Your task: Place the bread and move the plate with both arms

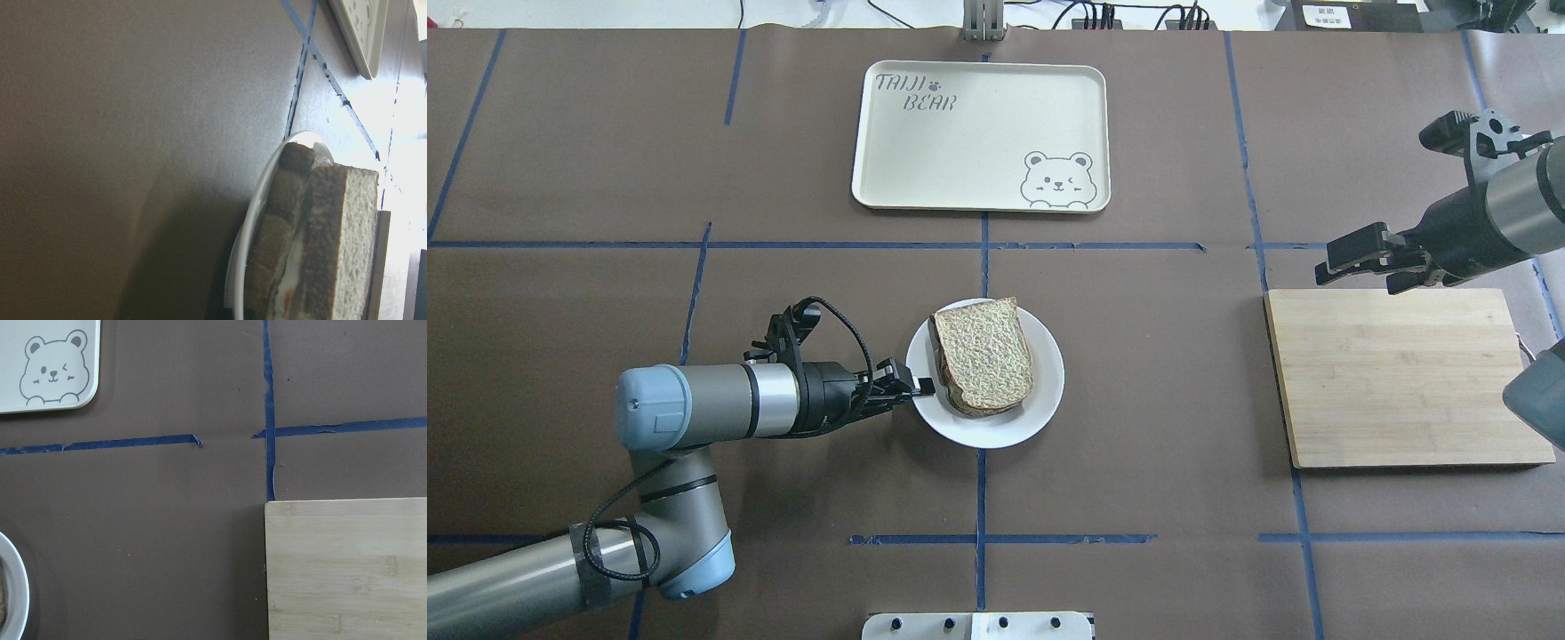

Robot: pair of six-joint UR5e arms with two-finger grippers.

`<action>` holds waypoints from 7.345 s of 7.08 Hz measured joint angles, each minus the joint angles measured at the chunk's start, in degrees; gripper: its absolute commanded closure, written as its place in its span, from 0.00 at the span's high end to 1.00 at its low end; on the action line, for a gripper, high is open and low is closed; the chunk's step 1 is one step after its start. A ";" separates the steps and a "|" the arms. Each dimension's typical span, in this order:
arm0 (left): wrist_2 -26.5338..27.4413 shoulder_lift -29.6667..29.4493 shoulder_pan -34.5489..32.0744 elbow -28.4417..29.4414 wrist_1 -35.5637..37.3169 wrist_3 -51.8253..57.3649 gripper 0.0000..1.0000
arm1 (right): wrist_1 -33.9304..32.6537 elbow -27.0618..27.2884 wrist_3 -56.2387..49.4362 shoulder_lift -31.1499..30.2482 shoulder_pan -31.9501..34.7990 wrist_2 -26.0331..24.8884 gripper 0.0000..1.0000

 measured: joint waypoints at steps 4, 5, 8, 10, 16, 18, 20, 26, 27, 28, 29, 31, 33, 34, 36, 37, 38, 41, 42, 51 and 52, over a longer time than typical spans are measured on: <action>1.17 -1.12 -2.63 -0.06 -4.20 -3.18 0.00 | 0.02 0.30 -0.02 -0.20 0.13 0.02 1.00; 1.58 -2.31 -4.96 0.61 -4.13 -4.32 0.00 | 0.08 0.49 -0.06 -0.58 0.23 0.08 1.00; 1.83 -12.29 -12.56 12.83 -3.75 -8.96 0.00 | 5.44 1.32 -0.01 -5.64 0.37 0.85 1.00; 1.84 -20.15 -15.96 25.29 -3.68 -11.35 0.00 | 10.25 1.49 0.00 -9.42 0.42 1.41 1.00; 2.01 -29.13 -17.38 42.27 -3.76 -12.08 0.00 | 11.19 1.28 0.02 -10.51 0.42 1.60 1.00; 2.01 -29.70 -17.34 43.74 -3.76 -12.08 0.17 | 11.22 1.21 0.08 -10.51 0.36 1.59 1.00; 2.01 -29.87 -17.34 44.13 -3.75 -12.08 0.54 | 11.24 1.20 0.09 -10.43 0.35 1.60 1.00; 1.59 -20.22 -17.30 28.83 -3.56 -10.98 0.73 | 11.19 1.19 0.09 -10.15 0.27 1.67 1.00; 1.60 -18.04 -17.32 24.70 -3.12 -10.38 0.75 | 11.20 1.20 0.09 -10.20 0.35 1.67 1.00; 1.63 -14.39 -17.38 19.51 -2.29 -7.95 0.74 | 11.18 1.18 0.07 -10.30 0.59 1.65 1.00; 1.65 -9.70 -17.71 13.50 0.03 -2.34 0.75 | 11.15 1.05 0.03 -10.49 0.93 1.48 1.00; 1.66 -2.02 -20.32 -1.80 17.64 13.33 0.85 | 11.00 0.87 -0.13 -11.28 2.76 1.12 1.00; 1.72 5.86 -26.91 -17.26 42.98 33.26 0.86 | 10.84 0.85 -1.43 -12.88 6.29 1.18 1.00; 1.38 10.08 -31.37 -21.60 50.90 44.23 0.87 | 10.65 0.48 -3.77 -13.99 8.29 1.26 1.00; -6.45 15.21 -41.05 -23.27 61.05 68.39 0.97 | 10.26 -1.52 -8.91 -16.55 12.94 1.82 1.00; -12.52 16.02 -46.26 -23.10 67.61 81.42 0.99 | 10.10 -3.60 -12.27 -17.97 15.48 2.40 0.99; -17.67 16.31 -51.39 -22.71 75.09 93.66 0.99 | 8.89 -6.18 -18.29 -19.07 18.13 2.82 0.99; -30.72 16.26 -63.65 -13.42 86.65 115.26 1.00 | -11.44 -8.92 -49.23 -18.11 29.72 3.09 0.99; -34.07 17.07 -65.15 -10.69 87.38 117.68 1.00 | -18.05 -8.84 -57.48 -17.48 33.35 3.11 0.99; -38.49 30.72 -71.40 -23.85 99.83 120.05 1.00 | -26.75 -14.70 -63.63 -8.65 34.62 4.45 1.00; -38.49 30.91 -71.41 -23.67 98.90 120.08 1.00 | -26.89 -14.58 -63.85 -8.61 34.43 4.45 1.00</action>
